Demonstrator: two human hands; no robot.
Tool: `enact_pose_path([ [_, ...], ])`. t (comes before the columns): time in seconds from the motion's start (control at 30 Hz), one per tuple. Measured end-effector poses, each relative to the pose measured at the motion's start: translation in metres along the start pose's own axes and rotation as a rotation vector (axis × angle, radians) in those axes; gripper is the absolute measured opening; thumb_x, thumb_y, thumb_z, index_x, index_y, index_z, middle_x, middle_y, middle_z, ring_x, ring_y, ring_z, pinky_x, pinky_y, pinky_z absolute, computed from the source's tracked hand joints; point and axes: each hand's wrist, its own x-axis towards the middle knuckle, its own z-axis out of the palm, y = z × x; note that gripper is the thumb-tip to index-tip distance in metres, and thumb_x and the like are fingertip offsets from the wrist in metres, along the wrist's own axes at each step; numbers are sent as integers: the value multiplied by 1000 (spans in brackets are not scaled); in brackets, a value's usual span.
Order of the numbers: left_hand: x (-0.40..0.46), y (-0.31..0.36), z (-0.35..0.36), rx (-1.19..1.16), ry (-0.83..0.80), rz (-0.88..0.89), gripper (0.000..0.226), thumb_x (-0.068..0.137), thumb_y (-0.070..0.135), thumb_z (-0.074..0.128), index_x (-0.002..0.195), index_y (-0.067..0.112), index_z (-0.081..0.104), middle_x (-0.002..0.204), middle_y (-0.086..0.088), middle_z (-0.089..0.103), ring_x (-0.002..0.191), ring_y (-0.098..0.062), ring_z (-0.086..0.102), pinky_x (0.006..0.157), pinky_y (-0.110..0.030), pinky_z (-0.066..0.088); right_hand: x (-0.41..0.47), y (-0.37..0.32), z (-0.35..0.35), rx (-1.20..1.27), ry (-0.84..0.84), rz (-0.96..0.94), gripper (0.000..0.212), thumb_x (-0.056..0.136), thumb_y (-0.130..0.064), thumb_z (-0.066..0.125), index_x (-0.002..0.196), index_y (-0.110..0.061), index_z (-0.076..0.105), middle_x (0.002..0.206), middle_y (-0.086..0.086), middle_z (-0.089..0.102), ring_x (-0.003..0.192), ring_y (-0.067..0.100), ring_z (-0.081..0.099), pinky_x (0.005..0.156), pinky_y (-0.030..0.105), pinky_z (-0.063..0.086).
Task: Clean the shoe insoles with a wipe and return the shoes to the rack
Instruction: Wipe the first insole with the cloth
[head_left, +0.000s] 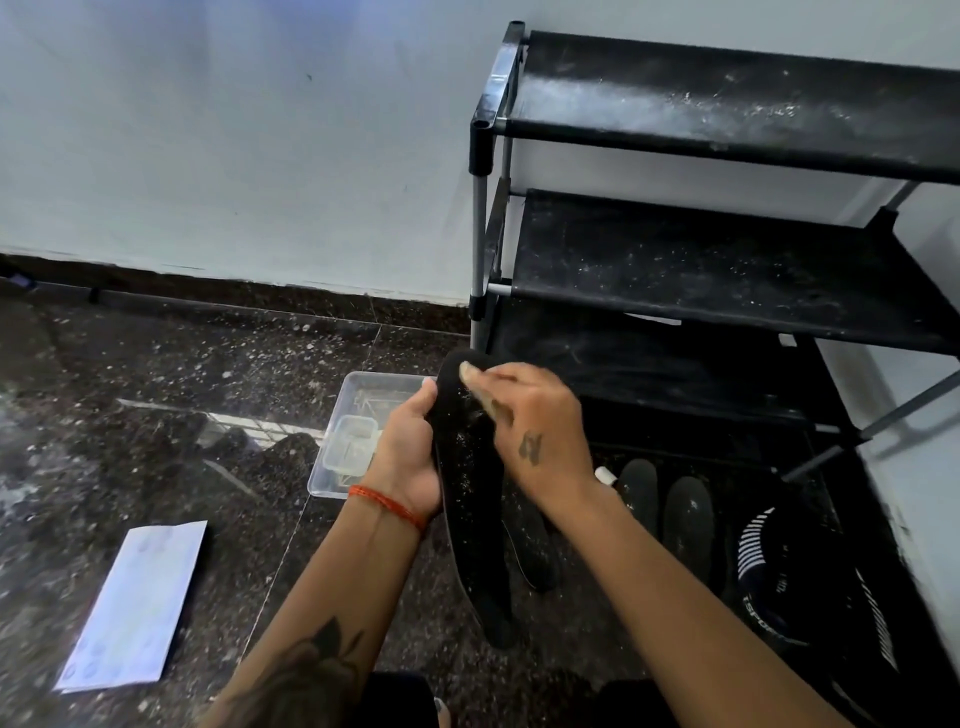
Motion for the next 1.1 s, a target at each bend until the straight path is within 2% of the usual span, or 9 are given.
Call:
enact_pose_path([
  [0.1,1,0,-2,11,36,23,55,101,46,26,92,5,62,68,-14,70,58,-24,70,54,-30,57,-7,-9,10,11,-145,-124,27,82,-9,58,105,-12,71,92,9,68,83,29,59,73,31,52],
  [0.23,0,1,-3,42,31,2,61,101,48,22,94,2,62,73,-18,71,59,-28,70,68,-41,54,-3,2,5,-69,-226,-26,25,95,-19,49,112,-14,67,96,8,57,96,24,49,78,30,44],
  [0.37,1,3,-4,43,59,-38,64,98,54,24,98,3,63,86,-22,71,68,-35,70,83,-50,47,3,19,-4,-96,-76,139,24,96,-14,47,107,-6,67,92,8,55,94,23,50,76,27,43],
  [0.47,0,3,-1,42,60,-30,60,99,50,26,94,3,63,78,-21,71,62,-31,70,68,-45,56,6,9,-1,-44,30,113,26,93,-13,47,103,-1,68,94,11,60,92,18,53,81,19,40],
  [0.53,0,3,1,50,75,8,54,101,44,26,92,5,62,68,-16,70,56,-26,69,56,-33,57,3,-4,6,61,-30,12,27,93,-22,47,100,-6,68,92,9,59,88,12,48,82,18,40],
  [0.7,-2,5,2,62,83,14,57,102,45,23,92,3,62,70,-17,71,60,-28,70,68,-40,52,1,7,9,20,-236,74,28,97,-26,43,115,-14,61,98,3,50,90,10,38,83,30,42],
  [0.83,-3,6,3,62,93,-41,58,100,49,27,97,3,63,82,-21,71,89,-36,61,89,-54,40,9,25,-1,-124,-121,172,34,94,-3,46,123,-12,60,98,5,52,98,18,42,81,24,41],
  [0.93,-2,6,6,61,82,-39,56,101,46,28,94,4,63,78,-19,72,82,-34,63,86,-51,42,12,17,-3,-84,5,153,28,92,-1,49,114,-7,65,99,7,56,99,22,46,79,22,39],
  [1.1,-2,5,8,67,88,14,50,102,39,27,94,4,62,70,-15,71,61,-26,70,72,-39,47,7,5,13,47,-121,65,26,97,-25,46,106,-11,65,99,2,55,91,5,37,77,22,37],
])
